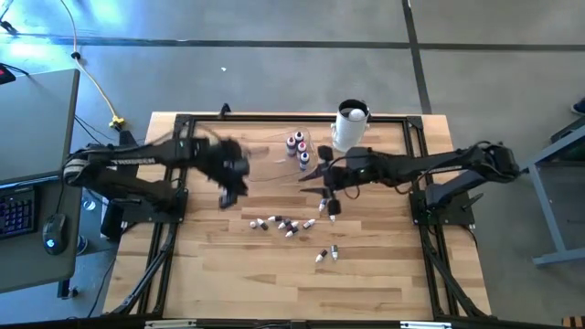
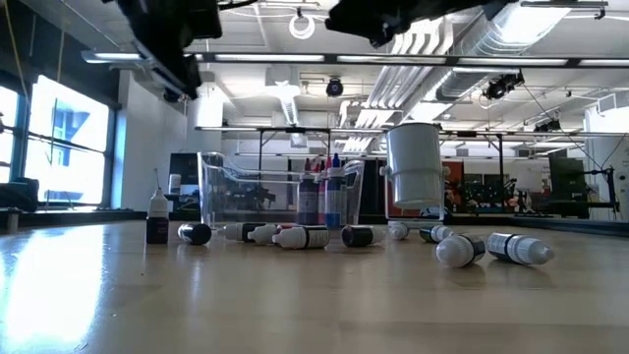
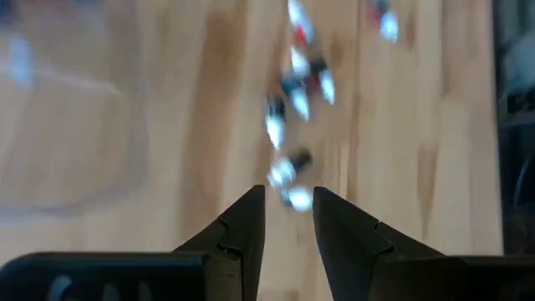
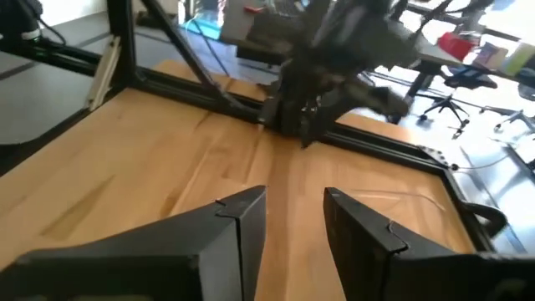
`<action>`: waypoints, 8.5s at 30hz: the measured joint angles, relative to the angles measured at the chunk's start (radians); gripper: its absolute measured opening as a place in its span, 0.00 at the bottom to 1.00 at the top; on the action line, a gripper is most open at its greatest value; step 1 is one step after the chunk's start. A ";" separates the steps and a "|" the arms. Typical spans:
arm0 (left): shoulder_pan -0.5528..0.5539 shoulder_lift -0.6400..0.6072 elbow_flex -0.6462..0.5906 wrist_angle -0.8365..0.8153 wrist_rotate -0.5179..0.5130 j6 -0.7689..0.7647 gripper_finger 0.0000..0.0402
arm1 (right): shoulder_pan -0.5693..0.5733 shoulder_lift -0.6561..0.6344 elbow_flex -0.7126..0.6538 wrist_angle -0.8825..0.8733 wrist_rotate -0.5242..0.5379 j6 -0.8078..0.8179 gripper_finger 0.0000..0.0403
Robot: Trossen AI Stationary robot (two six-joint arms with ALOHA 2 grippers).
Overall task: Pick & Place food coloring
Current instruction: Put the small purple food coloring bottle into the transparent container, then put the small blue food coloring bottle into the transparent container
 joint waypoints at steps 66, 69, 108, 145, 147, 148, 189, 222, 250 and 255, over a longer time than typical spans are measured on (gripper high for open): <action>-0.535 0.340 -0.317 0.617 -0.674 -0.406 0.25 | 0.011 0.067 0.054 0.043 0.088 -0.086 0.28; -0.535 0.340 -0.317 0.617 -0.680 -0.400 0.25 | 0.011 0.067 0.054 0.043 0.088 -0.086 0.28; 0.041 0.346 0.084 0.267 -0.612 -0.141 0.13 | 0.012 0.060 0.053 0.008 0.249 -0.125 0.28; 0.297 0.522 0.075 0.569 -0.383 0.059 0.26 | 0.011 0.053 0.052 -0.048 0.477 -0.123 0.28; 0.297 0.499 0.115 0.497 -0.380 0.084 0.26 | 0.011 0.053 0.053 -0.054 0.476 -0.123 0.28; 0.297 0.486 0.138 0.450 -0.380 0.090 0.26 | 0.011 0.053 0.053 -0.060 0.474 -0.123 0.28; -0.404 -0.213 -0.105 0.003 -0.808 -0.455 0.26 | 0.089 0.378 -0.055 -0.202 -0.075 -0.088 0.28; -0.404 -0.215 -0.105 0.063 -0.801 -0.424 0.26 | 0.081 0.383 -0.053 -0.154 0.014 -0.085 0.28; -0.404 -0.214 -0.104 0.063 -0.797 -0.461 0.26 | -0.056 0.385 -0.052 -0.420 -0.009 -0.314 0.28; -0.404 -0.214 -0.104 0.063 -0.797 -0.461 0.26 | -0.056 0.400 -0.050 -0.416 -0.003 -0.306 0.28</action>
